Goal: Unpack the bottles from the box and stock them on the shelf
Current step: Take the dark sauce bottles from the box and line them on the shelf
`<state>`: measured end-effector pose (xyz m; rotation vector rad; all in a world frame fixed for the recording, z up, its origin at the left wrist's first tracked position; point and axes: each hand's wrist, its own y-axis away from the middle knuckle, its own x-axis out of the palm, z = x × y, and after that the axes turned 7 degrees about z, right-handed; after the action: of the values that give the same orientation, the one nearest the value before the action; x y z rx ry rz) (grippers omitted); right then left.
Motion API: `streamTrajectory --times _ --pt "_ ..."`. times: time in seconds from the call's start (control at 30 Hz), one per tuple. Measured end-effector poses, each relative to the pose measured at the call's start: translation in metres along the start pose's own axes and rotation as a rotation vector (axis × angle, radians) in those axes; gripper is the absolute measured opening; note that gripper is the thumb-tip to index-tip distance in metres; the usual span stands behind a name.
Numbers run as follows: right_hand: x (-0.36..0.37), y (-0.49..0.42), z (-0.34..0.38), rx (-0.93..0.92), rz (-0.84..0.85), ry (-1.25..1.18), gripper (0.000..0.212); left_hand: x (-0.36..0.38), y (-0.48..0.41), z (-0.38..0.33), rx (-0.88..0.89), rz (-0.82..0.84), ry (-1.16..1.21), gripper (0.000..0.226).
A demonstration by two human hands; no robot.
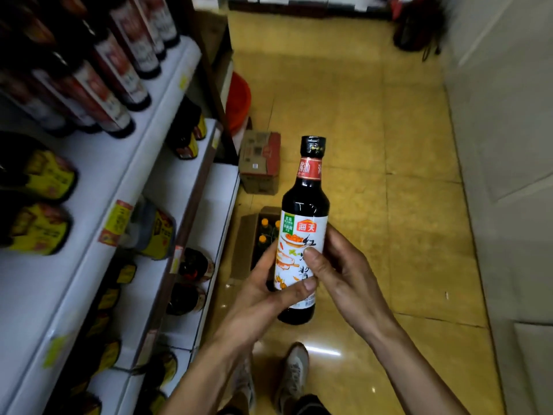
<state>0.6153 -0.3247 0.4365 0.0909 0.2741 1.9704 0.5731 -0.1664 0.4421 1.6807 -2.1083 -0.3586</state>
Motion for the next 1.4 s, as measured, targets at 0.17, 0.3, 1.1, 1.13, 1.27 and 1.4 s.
streamTrajectory --times 0.17,0.3,1.1,1.13,1.27,1.4 --pt "-0.007 0.019 0.056 -0.092 0.014 0.050 0.051 0.019 0.032 -0.045 0.081 -0.011 -0.009 0.059" --pt "-0.003 0.030 0.097 -0.180 0.068 0.059 0.049 0.018 0.057 -0.074 0.149 -0.027 -0.025 0.058" --pt "0.205 0.022 0.315 -0.690 0.417 0.147 0.036 -0.131 0.257 -0.194 0.593 -0.471 -0.121 0.054" --pt "0.218 0.023 0.322 -0.706 0.442 0.139 0.035 -0.139 0.268 -0.195 0.602 -0.503 -0.131 0.053" --pt "0.267 0.027 0.338 -0.737 0.567 0.104 0.033 -0.163 0.305 -0.192 0.652 -0.604 -0.130 0.059" --pt "0.313 0.030 0.350 -0.753 0.687 0.077 0.034 -0.181 0.339 -0.185 0.687 -0.717 -0.097 0.059"
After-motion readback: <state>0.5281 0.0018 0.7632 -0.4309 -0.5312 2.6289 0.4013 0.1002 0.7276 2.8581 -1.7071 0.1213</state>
